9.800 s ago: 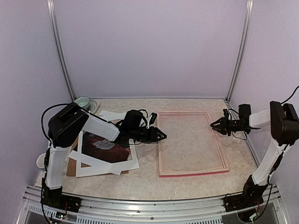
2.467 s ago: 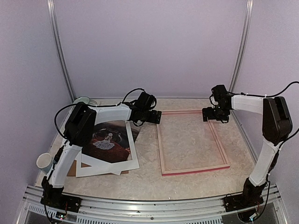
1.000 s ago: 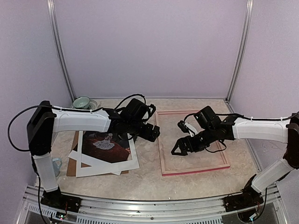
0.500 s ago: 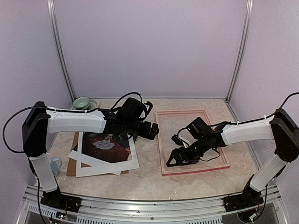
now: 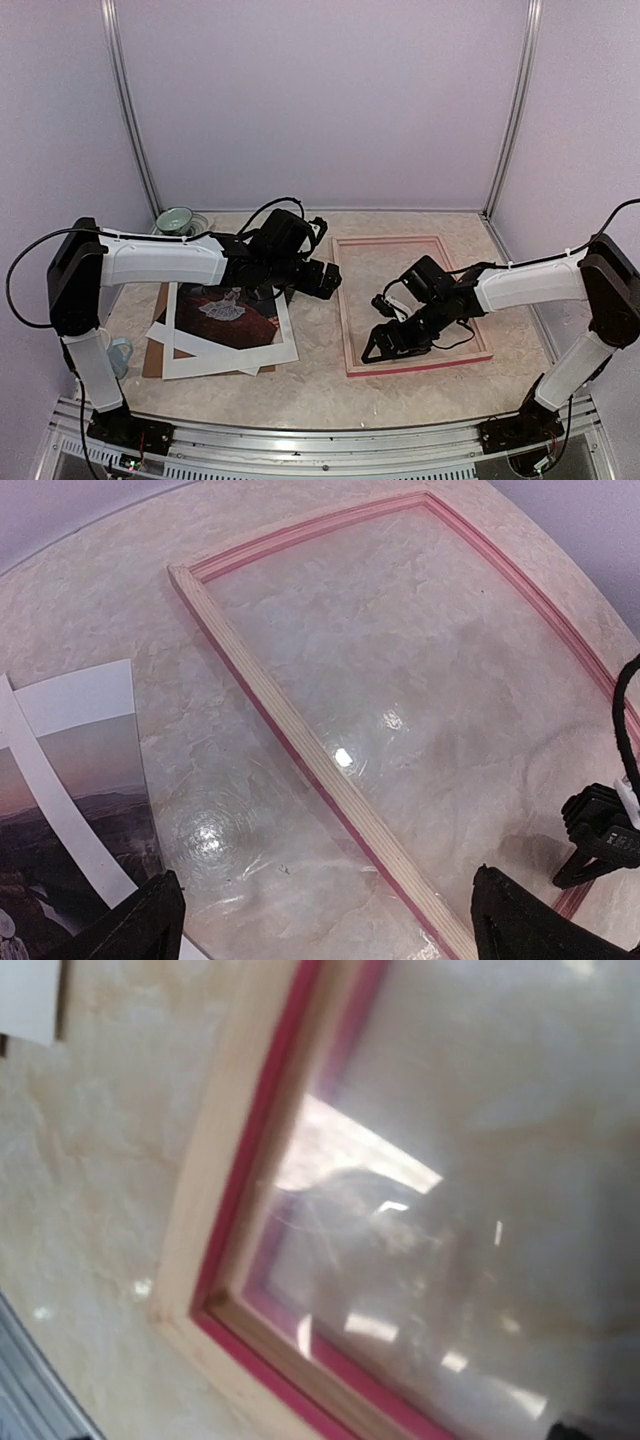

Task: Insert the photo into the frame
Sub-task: Adjust the glass panel to frame the body.

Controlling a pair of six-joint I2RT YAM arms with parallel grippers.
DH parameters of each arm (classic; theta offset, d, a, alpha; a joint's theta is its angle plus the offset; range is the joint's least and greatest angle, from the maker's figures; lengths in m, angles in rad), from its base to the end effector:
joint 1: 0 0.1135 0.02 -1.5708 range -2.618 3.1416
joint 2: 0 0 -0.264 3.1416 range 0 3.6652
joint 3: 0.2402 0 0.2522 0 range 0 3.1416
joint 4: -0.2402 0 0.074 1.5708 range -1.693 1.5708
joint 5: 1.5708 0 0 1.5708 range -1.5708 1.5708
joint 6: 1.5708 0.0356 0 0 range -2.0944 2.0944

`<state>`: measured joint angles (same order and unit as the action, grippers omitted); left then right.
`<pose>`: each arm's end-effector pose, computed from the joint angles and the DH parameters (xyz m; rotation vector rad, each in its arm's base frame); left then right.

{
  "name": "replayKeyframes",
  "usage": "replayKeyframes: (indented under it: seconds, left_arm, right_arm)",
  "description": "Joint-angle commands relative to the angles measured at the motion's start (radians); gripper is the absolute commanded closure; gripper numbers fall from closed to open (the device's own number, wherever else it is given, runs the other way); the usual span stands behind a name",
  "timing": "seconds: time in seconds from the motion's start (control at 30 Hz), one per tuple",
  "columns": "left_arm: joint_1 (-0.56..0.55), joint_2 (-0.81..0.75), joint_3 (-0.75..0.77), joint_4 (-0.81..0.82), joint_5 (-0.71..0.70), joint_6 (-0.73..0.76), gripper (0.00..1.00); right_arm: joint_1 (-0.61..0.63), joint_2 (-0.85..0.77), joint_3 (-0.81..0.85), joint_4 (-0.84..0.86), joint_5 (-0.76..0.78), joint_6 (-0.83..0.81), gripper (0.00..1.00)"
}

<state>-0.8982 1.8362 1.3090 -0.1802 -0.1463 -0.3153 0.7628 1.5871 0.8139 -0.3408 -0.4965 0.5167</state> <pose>0.2621 -0.3207 0.2259 0.5897 2.2373 -0.4682 0.1965 0.2112 0.1548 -0.5264 2.8621 0.9939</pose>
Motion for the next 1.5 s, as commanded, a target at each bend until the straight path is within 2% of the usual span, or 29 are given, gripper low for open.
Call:
replayKeyframes:
  seconds: [0.0,0.2,0.4,0.63,0.87,1.27,1.47]
  left_arm:
    - [0.001,-0.014,-0.007,0.015,-0.004,-0.009,0.01]
    - [0.001,-0.007,-0.007,0.019,0.0,-0.014,0.01]
    - [0.001,-0.008,-0.011,0.022,0.001,-0.013,0.01]
    - [0.001,-0.009,-0.016,0.024,-0.002,-0.013,0.01]
    - [0.001,-0.009,-0.02,0.026,-0.001,-0.013,0.01]
    - [0.001,-0.004,-0.022,0.03,0.002,-0.014,0.01]
    - [0.001,-0.008,-0.026,0.031,-0.001,-0.015,0.01]
  right_arm:
    - [0.01,-0.028,0.005,-0.131,0.081,0.001,0.01]
    - [0.006,-0.091,0.051,-0.239,0.176,0.012,0.01]
    - [-0.044,-0.139,0.023,-0.319,0.26,0.024,0.01]
    - [-0.101,-0.164,-0.033,-0.336,0.285,0.031,0.01]
    - [-0.121,-0.138,-0.064,-0.362,0.379,0.043,0.01]
    - [-0.18,-0.229,-0.063,-0.453,0.573,0.116,0.01]
    - [-0.232,-0.254,-0.102,-0.411,0.574,0.144,0.01]
